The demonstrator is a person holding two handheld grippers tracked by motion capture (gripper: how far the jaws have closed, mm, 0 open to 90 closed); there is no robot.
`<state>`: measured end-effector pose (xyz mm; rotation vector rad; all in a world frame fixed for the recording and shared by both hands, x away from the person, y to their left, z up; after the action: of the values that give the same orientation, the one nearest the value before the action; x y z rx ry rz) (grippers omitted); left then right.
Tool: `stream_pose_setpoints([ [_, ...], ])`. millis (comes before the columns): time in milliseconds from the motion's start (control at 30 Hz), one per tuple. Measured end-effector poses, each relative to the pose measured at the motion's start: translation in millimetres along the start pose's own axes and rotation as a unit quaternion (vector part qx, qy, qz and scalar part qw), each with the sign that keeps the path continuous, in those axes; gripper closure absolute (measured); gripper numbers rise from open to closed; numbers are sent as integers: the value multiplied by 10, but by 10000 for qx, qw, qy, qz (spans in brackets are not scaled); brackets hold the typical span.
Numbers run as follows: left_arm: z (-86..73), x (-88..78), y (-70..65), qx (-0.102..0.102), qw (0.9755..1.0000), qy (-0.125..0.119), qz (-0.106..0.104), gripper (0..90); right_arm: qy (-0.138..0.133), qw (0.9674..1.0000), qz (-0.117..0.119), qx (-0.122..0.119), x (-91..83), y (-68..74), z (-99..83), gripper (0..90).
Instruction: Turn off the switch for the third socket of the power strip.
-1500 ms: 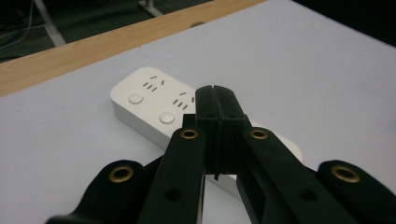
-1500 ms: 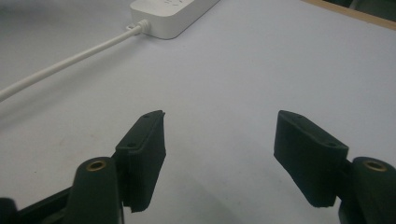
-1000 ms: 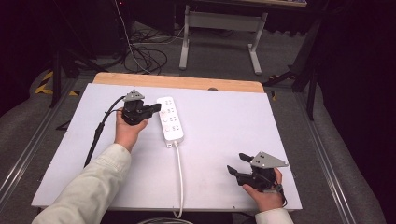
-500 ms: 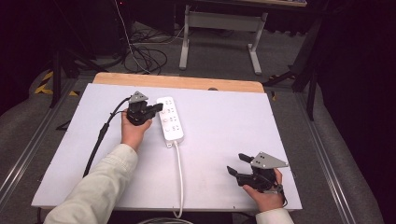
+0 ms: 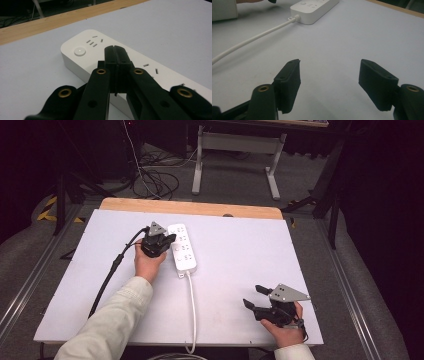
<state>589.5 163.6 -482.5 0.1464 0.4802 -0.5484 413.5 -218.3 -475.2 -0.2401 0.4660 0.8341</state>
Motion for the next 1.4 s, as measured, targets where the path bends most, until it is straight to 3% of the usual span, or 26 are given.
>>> stream_pose_setpoints([
  [433,-51,110,35,-82,9998,-153,44,897,-3,10000,29,10,-2,3,-3,342],
  [767,-81,154,59,-204,9997,-78,84,897,-23,10000,72,29,-5,1,-7,342],
  [967,-80,156,48,-116,9999,-53,40,898,-21,10000,68,26,-5,2,-7,342],
  [1167,-67,169,55,-332,9994,98,35,899,-21,10000,68,26,-2,4,-7,347],
  [1400,-26,189,21,-229,9995,226,76,900,-4,10000,80,22,-2,1,-10,347],
])
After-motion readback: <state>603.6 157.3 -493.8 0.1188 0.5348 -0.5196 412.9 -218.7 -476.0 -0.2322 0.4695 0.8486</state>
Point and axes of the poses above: each handheld gripper's, and its own axes: x roughly forward along the jaws, z roughly out of its top, y roughly to its left, the point moved 2 cm from there along x, roughly forward along the jaws, and after that the axes turned 2 degrees about z, right-handed, at the moved point
